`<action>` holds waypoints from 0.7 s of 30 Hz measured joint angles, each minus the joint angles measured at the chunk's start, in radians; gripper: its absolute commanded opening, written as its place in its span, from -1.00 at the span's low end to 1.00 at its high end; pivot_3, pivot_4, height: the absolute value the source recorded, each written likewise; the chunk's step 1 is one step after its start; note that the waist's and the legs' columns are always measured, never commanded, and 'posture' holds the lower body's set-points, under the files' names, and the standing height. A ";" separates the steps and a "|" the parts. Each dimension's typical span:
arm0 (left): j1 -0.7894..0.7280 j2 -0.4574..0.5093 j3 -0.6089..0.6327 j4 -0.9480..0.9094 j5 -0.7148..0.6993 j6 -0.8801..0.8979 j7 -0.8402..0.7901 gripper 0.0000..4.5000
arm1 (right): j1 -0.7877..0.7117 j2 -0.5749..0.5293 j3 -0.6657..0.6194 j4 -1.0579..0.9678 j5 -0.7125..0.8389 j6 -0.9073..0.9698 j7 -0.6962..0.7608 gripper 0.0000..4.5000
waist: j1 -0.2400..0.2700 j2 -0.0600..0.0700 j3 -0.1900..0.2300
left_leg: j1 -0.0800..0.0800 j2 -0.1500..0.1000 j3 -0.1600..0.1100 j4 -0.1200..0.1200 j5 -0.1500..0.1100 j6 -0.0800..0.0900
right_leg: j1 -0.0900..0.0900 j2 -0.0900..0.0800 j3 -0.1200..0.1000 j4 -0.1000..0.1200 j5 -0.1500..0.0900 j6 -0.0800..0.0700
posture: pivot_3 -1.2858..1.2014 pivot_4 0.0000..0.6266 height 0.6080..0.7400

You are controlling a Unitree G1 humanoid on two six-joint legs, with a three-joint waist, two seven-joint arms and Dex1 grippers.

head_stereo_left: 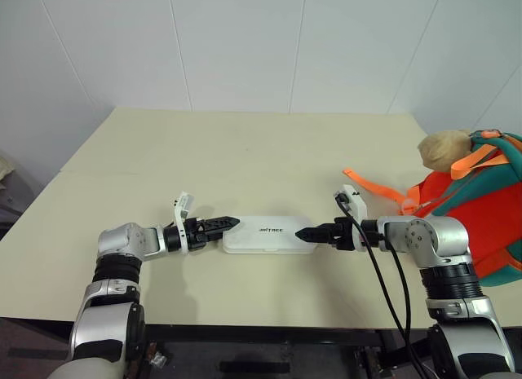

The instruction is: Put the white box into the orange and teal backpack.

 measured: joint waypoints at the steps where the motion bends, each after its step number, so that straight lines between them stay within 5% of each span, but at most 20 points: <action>1: 0.000 0.004 -0.019 0.000 0.012 -0.036 -0.004 0.99 | 0.004 0.005 -0.003 -0.003 0.000 0.000 0.000 1.00 | -0.001 0.000 0.000 | 0.001 0.000 0.000 0.000 0.000 0.000 | 0.000 0.000 0.000 0.001 0.000 0.000 | 0.03 -0.52 1.00; 9: -0.028 0.094 -0.112 0.032 0.086 -0.175 -0.015 0.99 | 0.016 0.057 0.006 -0.037 0.021 0.006 0.001 1.00 | -0.041 0.000 0.000 | 0.001 0.000 0.000 -0.002 0.007 -0.005 | 0.000 0.000 0.000 -0.002 0.006 -0.006 | 0.03 -0.52 1.00; 21: -0.052 0.241 -0.214 0.012 0.095 -0.050 -0.176 0.99 | 0.015 0.064 0.017 -0.041 0.056 0.005 0.003 1.00 | -0.050 0.000 0.000 | -0.007 0.000 0.000 -0.013 0.010 -0.003 | -0.016 0.000 0.001 0.004 0.001 -0.003 | 0.03 -0.52 1.00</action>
